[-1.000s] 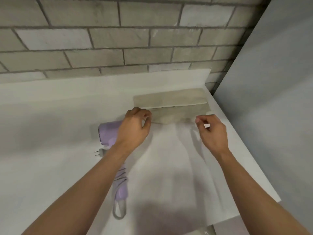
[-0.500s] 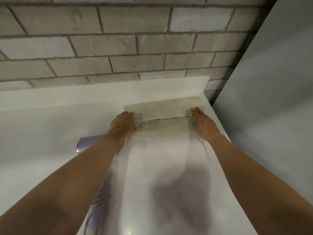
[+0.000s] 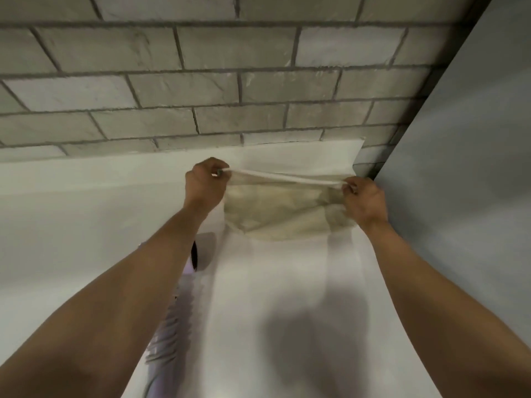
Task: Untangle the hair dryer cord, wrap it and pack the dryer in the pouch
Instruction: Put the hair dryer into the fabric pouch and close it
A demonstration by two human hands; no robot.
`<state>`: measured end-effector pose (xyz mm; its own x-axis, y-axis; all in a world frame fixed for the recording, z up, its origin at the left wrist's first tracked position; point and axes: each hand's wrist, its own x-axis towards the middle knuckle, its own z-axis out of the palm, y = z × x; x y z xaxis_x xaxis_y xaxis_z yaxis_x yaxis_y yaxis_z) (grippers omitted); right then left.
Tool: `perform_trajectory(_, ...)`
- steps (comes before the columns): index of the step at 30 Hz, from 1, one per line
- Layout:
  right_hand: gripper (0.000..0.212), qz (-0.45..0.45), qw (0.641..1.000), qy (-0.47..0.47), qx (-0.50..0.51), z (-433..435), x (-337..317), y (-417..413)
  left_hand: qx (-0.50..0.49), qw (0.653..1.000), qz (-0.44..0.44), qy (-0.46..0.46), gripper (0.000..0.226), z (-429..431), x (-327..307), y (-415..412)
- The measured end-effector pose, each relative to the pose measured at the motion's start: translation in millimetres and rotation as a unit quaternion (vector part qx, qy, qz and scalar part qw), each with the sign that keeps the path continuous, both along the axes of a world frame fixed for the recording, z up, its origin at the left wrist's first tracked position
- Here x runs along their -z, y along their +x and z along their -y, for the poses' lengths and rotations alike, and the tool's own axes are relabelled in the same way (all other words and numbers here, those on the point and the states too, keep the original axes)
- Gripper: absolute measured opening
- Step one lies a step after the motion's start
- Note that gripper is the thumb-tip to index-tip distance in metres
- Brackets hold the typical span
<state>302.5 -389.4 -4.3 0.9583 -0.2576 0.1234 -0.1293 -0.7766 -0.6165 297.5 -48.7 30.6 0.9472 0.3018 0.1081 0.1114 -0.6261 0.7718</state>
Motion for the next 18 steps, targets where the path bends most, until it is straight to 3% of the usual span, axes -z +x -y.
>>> perform_trajectory(3, 0.025, 0.114, 0.993, 0.020, 0.021, 8, -26, -3, 0.001, 0.991, 0.106, -0.076, 0.014, 1, -27, 3)
perform_trajectory(7, 0.027, 0.243, 0.967, 0.074, 0.031, 10, -63, -26, 0.045, 0.955, 0.232, -0.179, 0.013, 7, -70, -11)
perform_trajectory(11, 0.023, 0.360, 0.929, 0.083, 0.036, 14, -85, -75, 0.090, 0.918, 0.320, -0.217, 0.015, 11, -102, -48)
perform_trajectory(14, 0.017, 0.382, 0.923, 0.038, 0.035, 20, -77, -120, 0.103, 0.918, 0.294, -0.247, 0.015, 9, -97, -84)
perform_trajectory(18, 0.015, 0.311, 0.950, 0.007, 0.010, 39, -27, -181, 0.136, 0.945, 0.176, -0.241, 0.012, 1, -48, -140)
